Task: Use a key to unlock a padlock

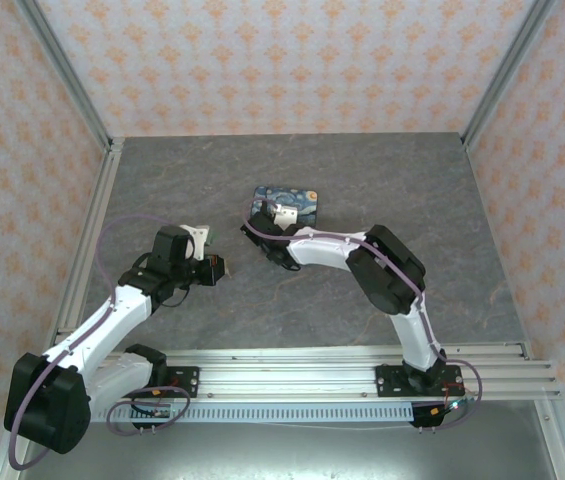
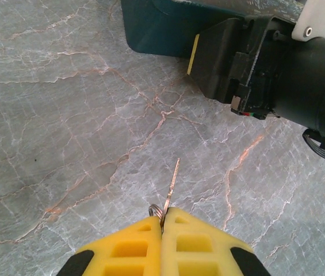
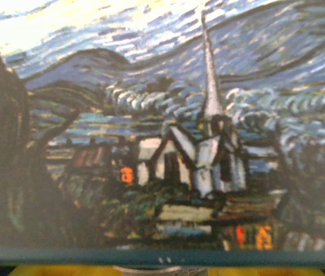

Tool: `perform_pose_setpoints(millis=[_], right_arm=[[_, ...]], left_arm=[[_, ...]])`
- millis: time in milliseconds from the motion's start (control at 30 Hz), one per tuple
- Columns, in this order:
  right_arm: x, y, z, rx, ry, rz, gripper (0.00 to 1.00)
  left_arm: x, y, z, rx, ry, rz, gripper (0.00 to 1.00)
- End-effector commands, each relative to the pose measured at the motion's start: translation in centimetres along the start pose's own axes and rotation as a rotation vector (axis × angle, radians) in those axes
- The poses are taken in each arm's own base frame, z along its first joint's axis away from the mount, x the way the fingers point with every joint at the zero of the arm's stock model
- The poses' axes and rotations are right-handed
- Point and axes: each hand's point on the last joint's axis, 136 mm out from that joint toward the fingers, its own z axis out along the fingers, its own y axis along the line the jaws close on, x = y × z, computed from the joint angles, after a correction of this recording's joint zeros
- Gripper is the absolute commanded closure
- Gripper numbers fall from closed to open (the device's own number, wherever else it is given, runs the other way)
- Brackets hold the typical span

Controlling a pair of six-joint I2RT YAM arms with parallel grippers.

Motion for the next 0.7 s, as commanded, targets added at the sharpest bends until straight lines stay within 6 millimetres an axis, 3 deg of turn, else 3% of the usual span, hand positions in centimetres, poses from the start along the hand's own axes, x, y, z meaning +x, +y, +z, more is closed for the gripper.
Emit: perform_pose_setpoints(millis=[0, 267, 667], right_arm=[[-1.2, -0.8, 0.3, 0.053, -0.037, -0.001, 0.6], [-2.4, -0.7, -0.7, 0.03, -0.047, -0.008, 0.85], [-3.0, 0.4, -5.2, -0.112, 0.044, -0.039, 1.0]], left_arm=[[0.1, -0.4, 0.0, 0.023, -0.01, 0.04, 1.0], [0.2, -0.8, 0.1, 0.053, -0.017, 0.046, 1.0], [0.2, -2.7, 0.2, 0.145, -0.033, 0.08, 1.0]])
